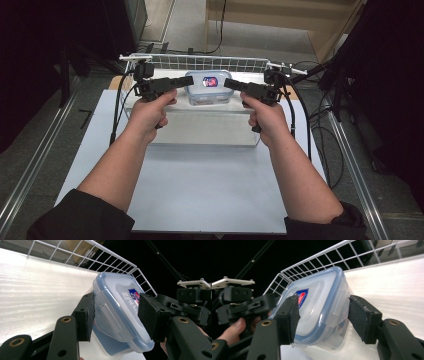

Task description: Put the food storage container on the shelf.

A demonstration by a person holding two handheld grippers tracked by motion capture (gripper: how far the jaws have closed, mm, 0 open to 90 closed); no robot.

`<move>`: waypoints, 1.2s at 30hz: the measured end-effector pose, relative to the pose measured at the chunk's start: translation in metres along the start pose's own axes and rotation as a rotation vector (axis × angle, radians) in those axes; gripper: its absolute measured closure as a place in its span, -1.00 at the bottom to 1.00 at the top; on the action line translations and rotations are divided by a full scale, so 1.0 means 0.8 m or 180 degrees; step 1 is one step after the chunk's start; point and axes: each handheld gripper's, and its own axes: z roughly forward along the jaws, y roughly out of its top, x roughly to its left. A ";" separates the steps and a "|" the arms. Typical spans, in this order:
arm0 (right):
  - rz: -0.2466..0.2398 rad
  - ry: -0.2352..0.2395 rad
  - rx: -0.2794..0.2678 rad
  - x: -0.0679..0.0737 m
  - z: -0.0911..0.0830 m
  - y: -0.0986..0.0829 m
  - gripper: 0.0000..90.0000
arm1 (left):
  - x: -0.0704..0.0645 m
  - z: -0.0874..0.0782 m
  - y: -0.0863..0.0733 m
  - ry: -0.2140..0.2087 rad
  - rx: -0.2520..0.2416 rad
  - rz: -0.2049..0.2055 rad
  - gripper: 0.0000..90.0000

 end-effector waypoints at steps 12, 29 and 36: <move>-0.0672 -0.0322 -0.0183 0.029 -0.034 -0.022 -0.37 | -0.043 -0.035 -0.034 0.0409 -0.0247 0.0728 -0.27; -0.1522 -0.0711 -0.0421 0.010 -0.081 -0.171 -0.57 | -0.016 -0.071 -0.191 0.0684 -0.0066 0.1495 -0.45; -0.1680 -0.0837 -0.0423 -0.012 -0.092 -0.245 -0.58 | 0.010 -0.087 -0.258 0.0863 -0.0014 0.1604 -0.49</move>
